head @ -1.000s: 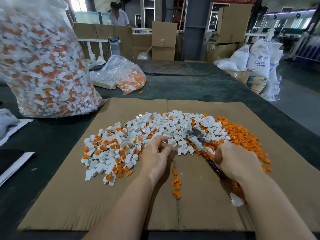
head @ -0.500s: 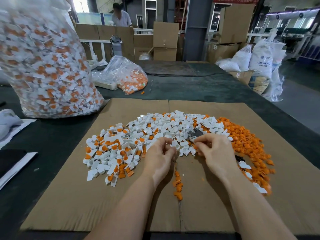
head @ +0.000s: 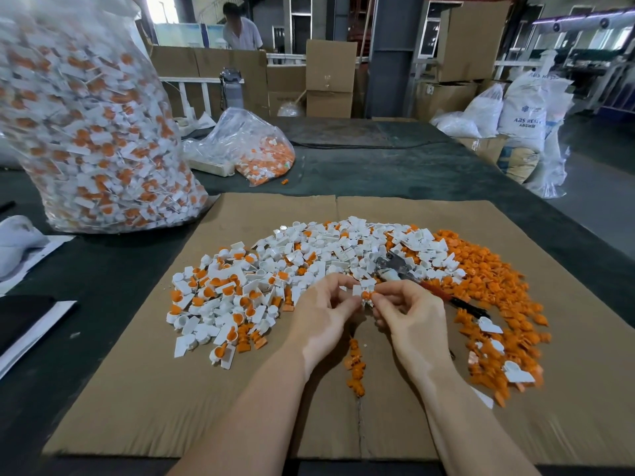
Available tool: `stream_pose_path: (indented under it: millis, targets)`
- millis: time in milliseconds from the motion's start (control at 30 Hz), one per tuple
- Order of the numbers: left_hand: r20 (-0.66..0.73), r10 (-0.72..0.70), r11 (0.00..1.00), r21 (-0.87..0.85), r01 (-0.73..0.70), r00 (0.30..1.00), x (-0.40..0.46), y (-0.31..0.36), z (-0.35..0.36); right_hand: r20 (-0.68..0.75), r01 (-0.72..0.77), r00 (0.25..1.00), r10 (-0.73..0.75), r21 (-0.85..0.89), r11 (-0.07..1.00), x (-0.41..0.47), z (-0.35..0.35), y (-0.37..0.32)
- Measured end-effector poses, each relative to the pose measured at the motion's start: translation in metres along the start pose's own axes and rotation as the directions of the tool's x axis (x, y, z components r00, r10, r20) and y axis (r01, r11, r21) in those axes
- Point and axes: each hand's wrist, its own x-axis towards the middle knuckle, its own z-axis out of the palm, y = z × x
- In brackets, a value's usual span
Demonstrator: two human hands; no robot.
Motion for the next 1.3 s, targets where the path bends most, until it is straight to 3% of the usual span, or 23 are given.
stream_pose_path:
  millis: [167,467,567,667,767,933,1300]
  targets:
    - [0.005,0.001,1.0,-0.022,-0.001,1.0,-0.0002,-0.0018,-0.0004,-0.013,0.181,0.981,-0.191,-0.27,0.946,-0.0055,0.0047,0.0013]
    - [-0.003,0.033,0.997,0.064,-0.033,0.999,-0.0011,-0.0028,0.0025,-0.003,0.257,0.961,-0.276,-0.358,0.898,-0.0065,0.0084,0.0063]
    - [0.004,0.0,0.999,0.041,0.0,1.0,-0.001,-0.0018,0.0021,0.019,0.236,0.97,-0.243,-0.322,0.917,-0.0048,0.0069,0.0067]
    - [0.031,-0.042,0.999,-0.023,0.042,0.999,0.0,-0.0007,0.0005,0.029,0.169,0.986,-0.166,-0.165,0.972,-0.0034,0.0039,0.0059]
    - [0.044,-0.042,0.995,-0.086,0.045,0.998,-0.0002,-0.0014,-0.0014,0.066,0.188,0.981,-0.182,-0.091,0.978,-0.0044,0.0014,0.0046]
    - [0.058,-0.027,0.993,-0.112,0.033,0.998,-0.0009,-0.0022,-0.0037,0.165,0.212,0.967,-0.194,-0.101,0.972,-0.0032,-0.0002,0.0025]
    - [0.072,-0.02,0.996,-0.085,0.026,0.997,-0.0019,0.0005,-0.0049,0.13,0.281,0.957,-0.261,-0.179,0.943,-0.0033,0.0014,0.0022]
